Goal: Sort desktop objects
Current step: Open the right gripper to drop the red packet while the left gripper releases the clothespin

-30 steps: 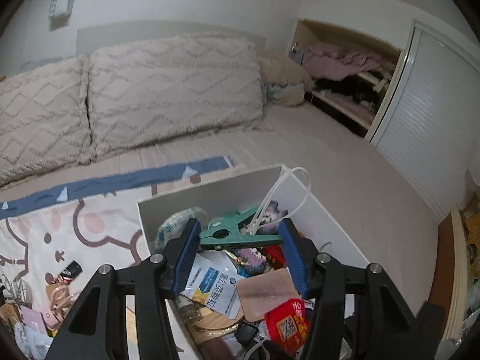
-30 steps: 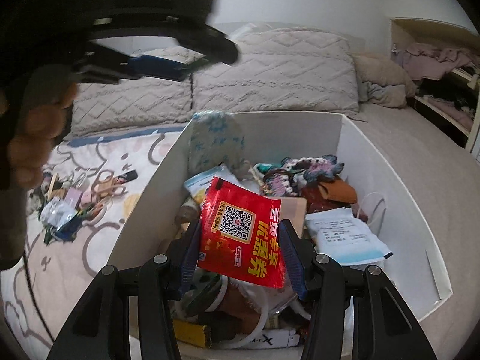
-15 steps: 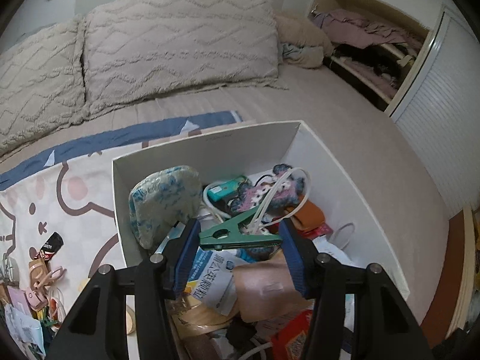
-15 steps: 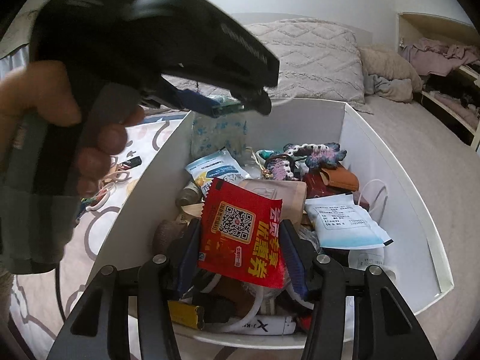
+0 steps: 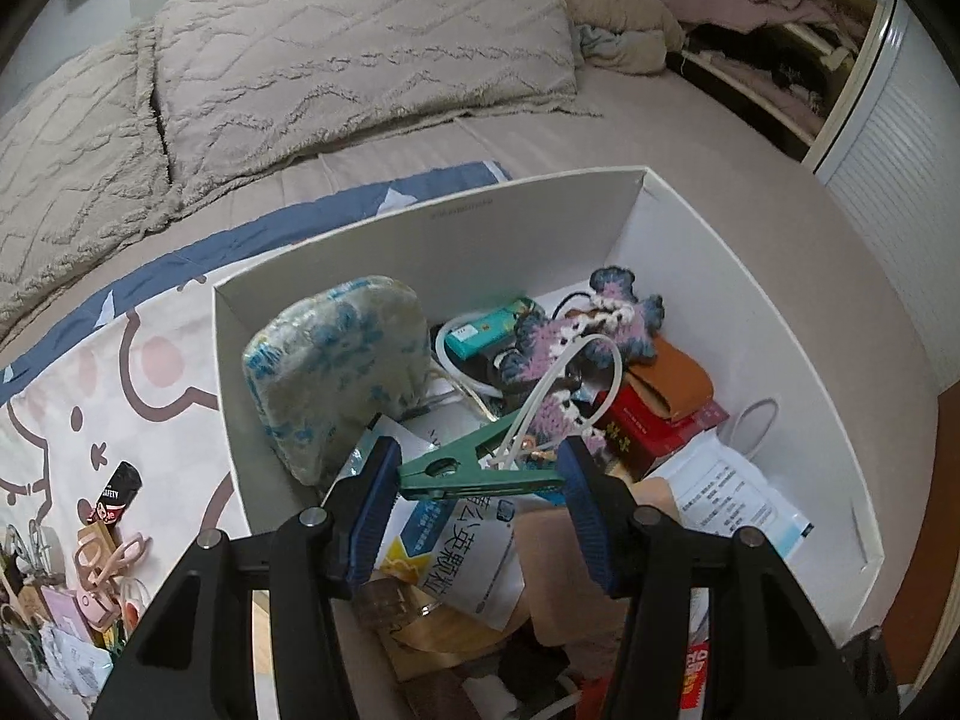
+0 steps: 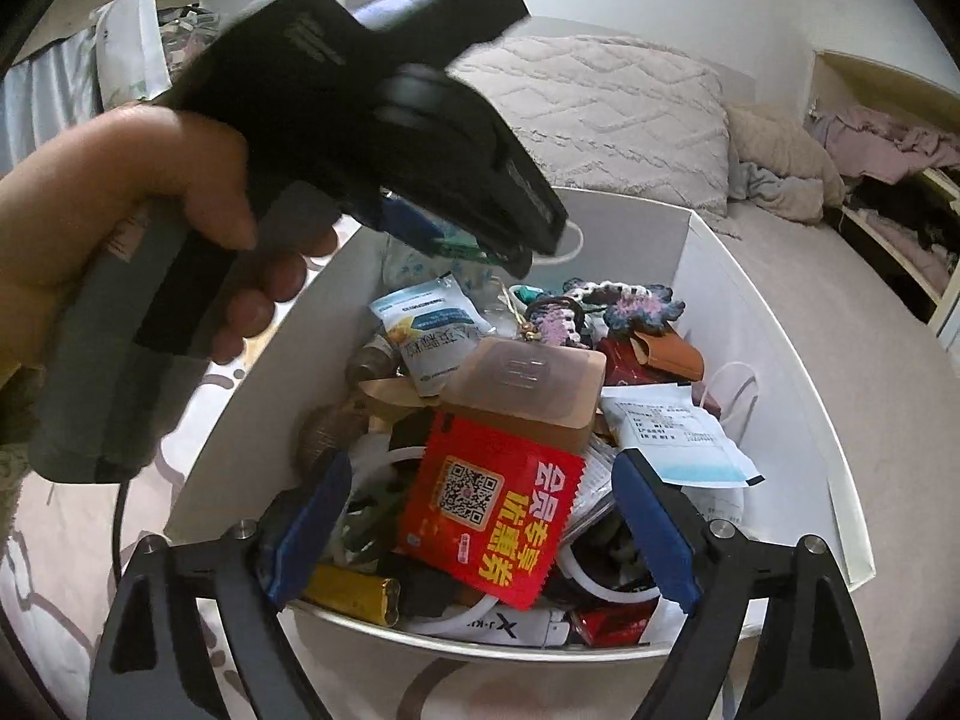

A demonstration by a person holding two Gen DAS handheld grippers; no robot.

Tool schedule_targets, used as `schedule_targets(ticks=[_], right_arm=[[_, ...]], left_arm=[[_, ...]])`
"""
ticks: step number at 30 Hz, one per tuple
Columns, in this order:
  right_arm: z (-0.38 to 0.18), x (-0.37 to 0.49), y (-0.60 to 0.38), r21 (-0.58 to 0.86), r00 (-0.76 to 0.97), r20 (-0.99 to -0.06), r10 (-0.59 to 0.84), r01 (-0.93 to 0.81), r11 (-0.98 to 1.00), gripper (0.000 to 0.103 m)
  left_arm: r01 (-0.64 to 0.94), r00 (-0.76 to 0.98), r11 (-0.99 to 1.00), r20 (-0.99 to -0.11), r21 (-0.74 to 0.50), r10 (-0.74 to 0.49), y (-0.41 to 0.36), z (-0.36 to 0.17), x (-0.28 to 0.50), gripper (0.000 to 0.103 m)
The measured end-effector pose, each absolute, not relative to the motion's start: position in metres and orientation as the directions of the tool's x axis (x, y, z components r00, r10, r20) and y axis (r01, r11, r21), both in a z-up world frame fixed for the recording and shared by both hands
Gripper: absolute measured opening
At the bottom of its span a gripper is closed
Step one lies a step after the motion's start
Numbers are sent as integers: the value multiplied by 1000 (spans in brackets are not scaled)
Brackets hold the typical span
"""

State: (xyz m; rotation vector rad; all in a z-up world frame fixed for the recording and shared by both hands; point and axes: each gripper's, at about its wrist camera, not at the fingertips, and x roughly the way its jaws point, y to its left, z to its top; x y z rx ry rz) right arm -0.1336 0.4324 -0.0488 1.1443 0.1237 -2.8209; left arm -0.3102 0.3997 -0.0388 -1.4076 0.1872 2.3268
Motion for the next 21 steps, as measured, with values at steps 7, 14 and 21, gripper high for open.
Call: schedule_targets(ticks=[7, 14, 21], right_arm=[[-47, -129, 436, -54, -717, -696, -32, 96, -994, 89], [-49, -132, 439, -54, -712, -702, -28, 92, -994, 89], [-48, -131, 439, -49, -712, -701, -35, 97, -994, 89]], left_arm=[[-400, -354, -913, -905, -83, 237, 405, -49, -314, 54], [-379, -344, -924, -919, -49, 190, 407, -56, -315, 57], [-364, -385, -931, -910, -2, 153, 403, -53, -314, 96]])
